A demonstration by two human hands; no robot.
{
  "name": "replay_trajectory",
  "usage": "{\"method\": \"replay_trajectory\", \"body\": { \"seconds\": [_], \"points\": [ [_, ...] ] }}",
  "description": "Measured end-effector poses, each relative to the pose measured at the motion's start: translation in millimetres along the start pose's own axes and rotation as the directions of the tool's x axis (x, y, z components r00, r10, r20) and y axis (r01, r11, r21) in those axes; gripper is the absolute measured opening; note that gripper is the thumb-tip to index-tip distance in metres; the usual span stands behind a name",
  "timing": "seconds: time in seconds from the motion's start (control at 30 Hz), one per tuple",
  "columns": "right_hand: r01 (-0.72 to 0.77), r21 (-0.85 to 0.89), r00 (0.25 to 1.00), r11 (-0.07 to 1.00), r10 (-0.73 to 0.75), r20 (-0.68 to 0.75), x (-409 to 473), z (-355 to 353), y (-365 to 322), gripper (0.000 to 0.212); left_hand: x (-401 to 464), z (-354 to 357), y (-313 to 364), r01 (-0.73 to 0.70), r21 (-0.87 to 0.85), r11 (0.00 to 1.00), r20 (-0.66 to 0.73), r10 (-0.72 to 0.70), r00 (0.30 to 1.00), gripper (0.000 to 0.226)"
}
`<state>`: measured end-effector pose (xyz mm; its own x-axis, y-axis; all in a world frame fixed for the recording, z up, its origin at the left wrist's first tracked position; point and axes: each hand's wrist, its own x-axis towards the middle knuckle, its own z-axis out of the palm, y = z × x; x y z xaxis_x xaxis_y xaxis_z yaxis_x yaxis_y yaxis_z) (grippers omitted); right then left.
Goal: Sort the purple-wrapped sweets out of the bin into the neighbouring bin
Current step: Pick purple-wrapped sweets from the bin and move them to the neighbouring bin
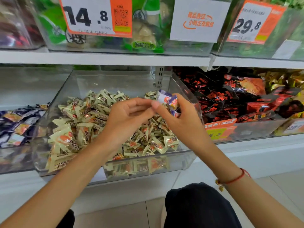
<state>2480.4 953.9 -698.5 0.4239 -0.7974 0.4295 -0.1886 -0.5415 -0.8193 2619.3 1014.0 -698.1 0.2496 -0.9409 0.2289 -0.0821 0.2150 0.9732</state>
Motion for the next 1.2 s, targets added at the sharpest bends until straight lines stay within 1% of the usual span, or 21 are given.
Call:
{"method": "replay_trajectory", "body": {
  "seconds": [0.1,0.13,0.17,0.2,0.23,0.27,0.3,0.33,0.37,0.4,0.47,0.53,0.6,0.67,0.73,0.77,0.87,0.93,1.1,1.13,1.2],
  "points": [
    [0.027,0.128,0.998,0.991,-0.020,-0.057,10,25,-3,0.029,-1,-12,-7,-0.025,0.058,0.998,-0.037,0.028,0.999,0.021],
    [0.014,0.138,0.999,0.990,-0.007,-0.050,13,27,-3,0.029,0,-20,-13,-0.051,0.150,0.987,-0.027,0.056,0.998,0.020],
    [-0.015,0.120,1.000,0.993,0.018,-0.022,18,27,0,0.028,2,-30,-18,-0.085,0.311,0.947,0.011,0.086,0.996,0.020],
    [-0.054,0.075,0.998,0.996,0.052,0.031,22,24,3,0.025,4,-40,-24,-0.126,0.512,0.850,0.085,0.095,0.992,0.021],
    [-0.091,0.007,0.990,0.996,0.090,0.107,27,19,8,0.022,6,-48,-29,-0.178,0.684,0.707,0.195,0.057,0.979,0.023],
    [-0.113,-0.065,0.971,0.992,0.124,0.203,32,14,12,0.020,8,-54,-34,-0.248,0.791,0.560,0.313,-0.023,0.949,0.027],
    [-0.109,-0.139,0.940,0.984,0.147,0.306,37,10,17,0.018,9,-58,-40,-0.315,0.836,0.449,0.406,-0.119,0.906,0.031],
    [-0.080,-0.210,0.898,0.974,0.162,0.408,40,7,20,0.018,11,-59,-45,-0.363,0.851,0.378,0.459,-0.202,0.865,0.033],
    [-0.030,-0.280,0.850,0.960,0.172,0.499,41,5,24,0.018,11,-60,-49,-0.382,0.860,0.337,0.474,-0.252,0.844,0.034],
    [0.030,-0.344,0.798,0.939,0.185,0.574,41,4,28,0.018,11,-61,-52,-0.380,0.868,0.320,0.467,-0.264,0.844,0.033],
    [0.185,-0.459,0.704,0.869,0.209,0.679,37,4,36,0.019,10,-65,-59,-0.357,0.874,0.328,0.440,-0.224,0.870,0.029],
    [0.331,-0.499,0.626,0.801,0.209,0.751,32,6,42,0.021,8,-69,-63,-0.351,0.879,0.323,0.421,-0.180,0.889,0.025],
    [0.366,-0.476,0.563,0.800,0.217,0.798,32,14,41,0.024,7,-70,-63,-0.353,0.886,0.301,0.406,-0.136,0.904,0.024],
    [0.392,-0.482,0.530,0.784,0.236,0.815,34,28,40,0.033,8,-71,-63,-0.354,0.897,0.266,0.389,-0.092,0.917,0.022],
    [0.443,-0.495,0.524,0.748,0.232,0.820,36,44,41,0.038,8,-73,-62,-0.339,0.913,0.228,0.364,-0.076,0.928,0.024],
    [0.501,-0.516,0.532,0.695,0.222,0.817,36,51,42,0.039,9,-74,-61,-0.333,0.917,0.220,0.357,-0.078,0.931,0.026],
    [0.674,-0.587,0.560,0.449,0.207,0.802,36,59,40,0.040,10,-77,-60,-0.333,0.917,0.219,0.364,-0.120,0.924,0.028],
    [0.720,-0.603,0.568,0.343,0.208,0.796,39,55,38,0.037,11,-78,-59,-0.344,0.913,0.218,0.380,-0.148,0.913,0.028],
    [0.696,-0.668,0.617,0.264,0.256,0.744,45,25,33,0.031,9,-80,-60,-0.371,0.903,0.217,0.407,-0.150,0.901,0.028],
    [0.701,-0.667,0.611,0.254,0.268,0.745,44,21,31,0.031,9,-80,-61,-0.372,0.900,0.227,0.410,-0.149,0.900,0.028],
    [0.693,-0.661,0.577,0.288,0.327,0.748,45,13,26,0.036,10,-82,-61,-0.369,0.894,0.253,0.413,-0.145,0.899,0.025]
  ]
}}
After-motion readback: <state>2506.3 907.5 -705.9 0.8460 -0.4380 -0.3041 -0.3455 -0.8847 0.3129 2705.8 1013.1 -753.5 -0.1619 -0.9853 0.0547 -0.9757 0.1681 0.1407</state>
